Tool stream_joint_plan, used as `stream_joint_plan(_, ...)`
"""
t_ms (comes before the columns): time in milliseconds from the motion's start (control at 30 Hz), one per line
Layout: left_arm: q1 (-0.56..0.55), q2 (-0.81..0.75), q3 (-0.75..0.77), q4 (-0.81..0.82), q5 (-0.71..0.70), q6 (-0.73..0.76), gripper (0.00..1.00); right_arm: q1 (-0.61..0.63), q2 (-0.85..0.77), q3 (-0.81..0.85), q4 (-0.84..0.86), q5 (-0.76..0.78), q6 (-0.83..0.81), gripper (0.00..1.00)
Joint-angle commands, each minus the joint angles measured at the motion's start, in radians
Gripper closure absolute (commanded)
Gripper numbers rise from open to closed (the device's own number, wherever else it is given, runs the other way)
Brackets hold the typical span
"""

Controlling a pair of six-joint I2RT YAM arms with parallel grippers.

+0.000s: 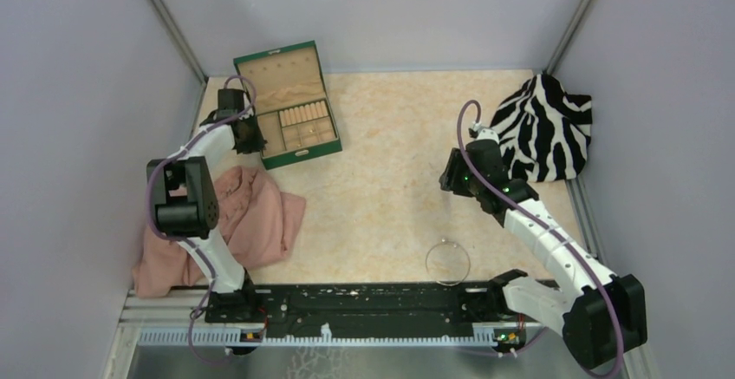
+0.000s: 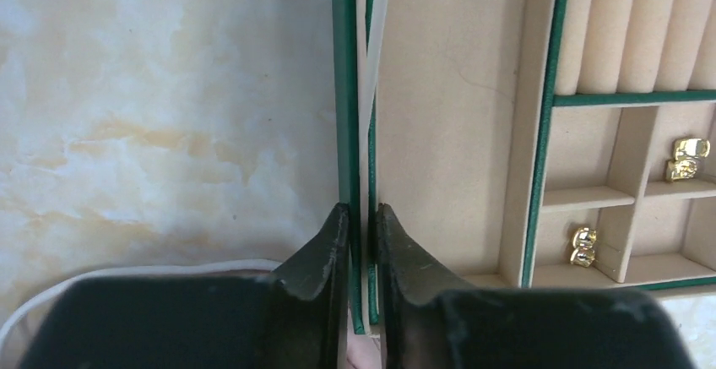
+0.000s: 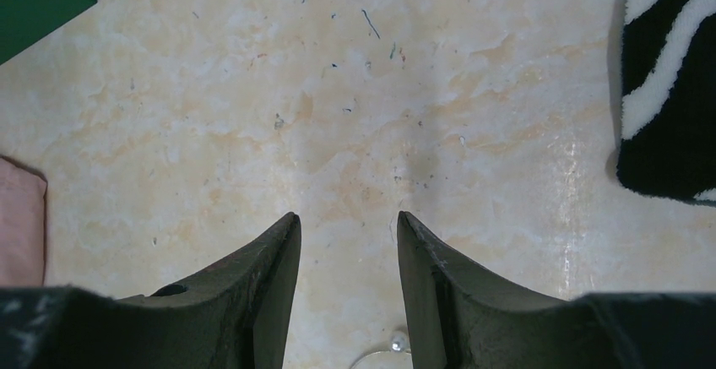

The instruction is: Organize the mixed jewelry

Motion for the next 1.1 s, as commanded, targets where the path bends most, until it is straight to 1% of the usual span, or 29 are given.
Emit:
stream_joint_plan(0, -0.004, 0.009, 0.022, 0.02, 0.135, 0.011, 0.91, -0.007, -0.03, 0.002, 0.037, 0.01, 0.009, 0.54)
stream_joint_plan(33, -0.004, 0.005, 0.021, 0.028, 0.179, 0.017, 0.99, -0.007, -0.03, 0.002, 0.038, 0.01, 0.009, 0.54)
stream_joint_plan(67, -0.005, 0.001, 0.017, 0.036, 0.226, 0.024, 1.0, -0.007, -0.03, 0.001, 0.037, 0.013, 0.009, 0.54)
stream_joint_plan(133, -0.02, -0.01, 0.015, 0.039, 0.268, 0.04, 1.0, -0.007, -0.03, 0.002, 0.031, 0.021, 0.008, 0.54)
stream_joint_plan(267, -0.104, -0.017, 0.034, 0.002, 0.25, 0.09, 1.0, -0.007, -0.037, 0.009, 0.0, 0.05, -0.008, 0.54)
stream_joint_plan(367, -0.175, -0.014, 0.041, -0.011, 0.255, 0.087, 1.0, -0.007, -0.048, 0.007, -0.041, 0.06, -0.023, 0.54)
stream_joint_plan(433, -0.23, -0.004, 0.055, -0.023, 0.235, 0.073, 1.0, -0.007, -0.057, 0.003, -0.079, 0.052, -0.021, 0.54)
stream_joint_plan(467, -0.263, 0.001, 0.065, -0.03, 0.226, 0.062, 1.0, -0.008, -0.066, 0.0, -0.111, 0.04, -0.014, 0.54)
stream_joint_plan(567, -0.296, 0.014, 0.072, -0.034, 0.226, 0.011, 1.0, -0.007, -0.087, -0.007, -0.207, 0.018, 0.006, 0.54)
stream_joint_plan(667, -0.303, 0.009, 0.066, -0.033, 0.22, -0.033, 1.0, 0.021, -0.088, 0.017, -0.274, -0.004, 0.072, 0.55)
stream_joint_plan(767, -0.303, -0.015, 0.046, -0.033, 0.19, -0.081, 1.0, 0.03, -0.041, 0.03, -0.355, -0.036, 0.156, 0.57)
stream_joint_plan(933, -0.314, -0.078, -0.065, 0.028, 0.199, -0.219, 1.0, 0.084, 0.009, -0.049, -0.386, 0.008, 0.261, 0.58)
stream_joint_plan(1067, -0.356, -0.11, -0.162, 0.095, 0.191, -0.329, 1.0, 0.128, 0.016, -0.09, -0.355, 0.005, 0.304, 0.58)
